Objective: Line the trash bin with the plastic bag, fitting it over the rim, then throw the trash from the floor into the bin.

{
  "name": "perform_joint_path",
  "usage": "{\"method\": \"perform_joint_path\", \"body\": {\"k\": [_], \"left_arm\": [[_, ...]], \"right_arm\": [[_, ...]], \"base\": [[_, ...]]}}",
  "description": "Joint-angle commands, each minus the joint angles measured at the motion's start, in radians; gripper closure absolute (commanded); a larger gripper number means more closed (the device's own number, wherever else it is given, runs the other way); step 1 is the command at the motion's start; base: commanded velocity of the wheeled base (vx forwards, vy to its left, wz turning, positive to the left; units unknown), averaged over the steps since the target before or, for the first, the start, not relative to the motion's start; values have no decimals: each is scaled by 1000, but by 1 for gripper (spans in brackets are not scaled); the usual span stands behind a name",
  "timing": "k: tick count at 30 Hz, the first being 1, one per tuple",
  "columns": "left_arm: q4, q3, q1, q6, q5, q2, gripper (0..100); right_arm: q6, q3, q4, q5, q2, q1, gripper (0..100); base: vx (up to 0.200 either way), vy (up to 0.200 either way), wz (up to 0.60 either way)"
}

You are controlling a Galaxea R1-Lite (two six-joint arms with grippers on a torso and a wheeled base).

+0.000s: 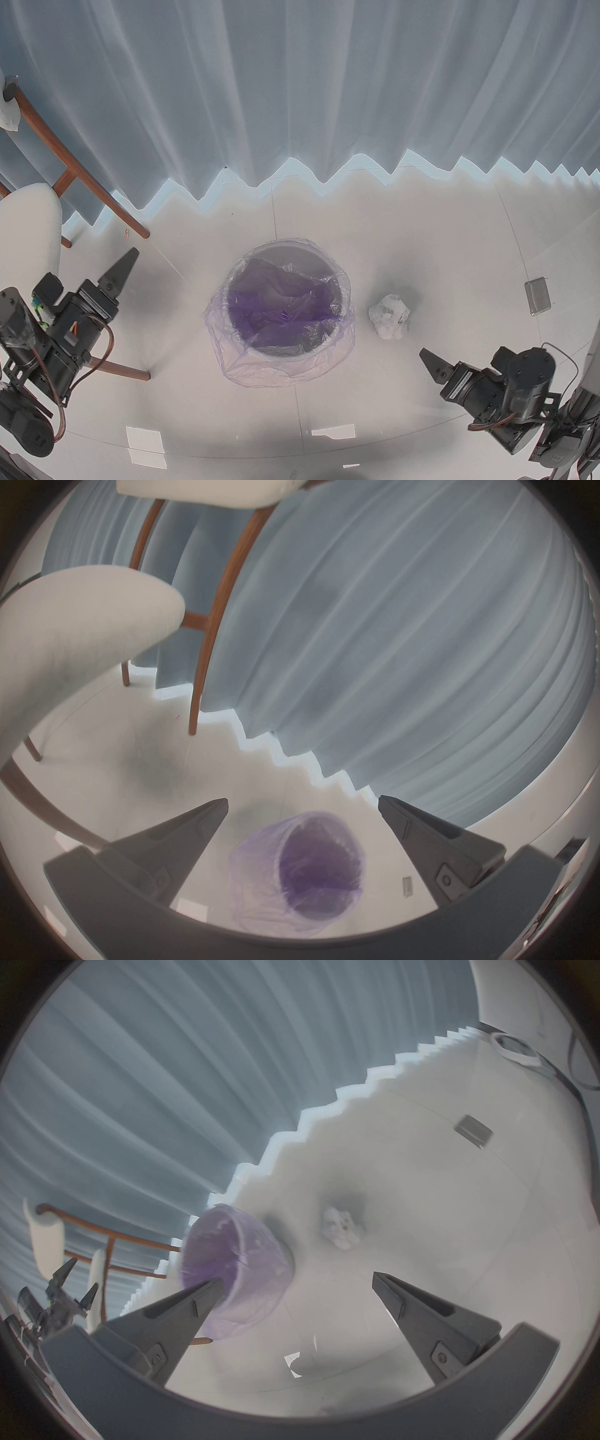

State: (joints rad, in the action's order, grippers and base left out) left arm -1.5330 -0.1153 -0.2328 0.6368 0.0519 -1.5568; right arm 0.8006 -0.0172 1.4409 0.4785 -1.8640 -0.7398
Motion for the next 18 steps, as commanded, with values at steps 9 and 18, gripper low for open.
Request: {"method": "perform_joint_path", "body": {"k": [9, 18], "left_arm": [[283, 3, 3, 61, 0, 439, 0], [490, 36, 53, 136, -4, 552, 0]], "right_arm": [[-301, -323, -224, -190, 261, 220, 0], [-224, -724, -787, -198, 350, 181, 0]], "base": [[0, 0, 0], [0, 0, 0]]}}
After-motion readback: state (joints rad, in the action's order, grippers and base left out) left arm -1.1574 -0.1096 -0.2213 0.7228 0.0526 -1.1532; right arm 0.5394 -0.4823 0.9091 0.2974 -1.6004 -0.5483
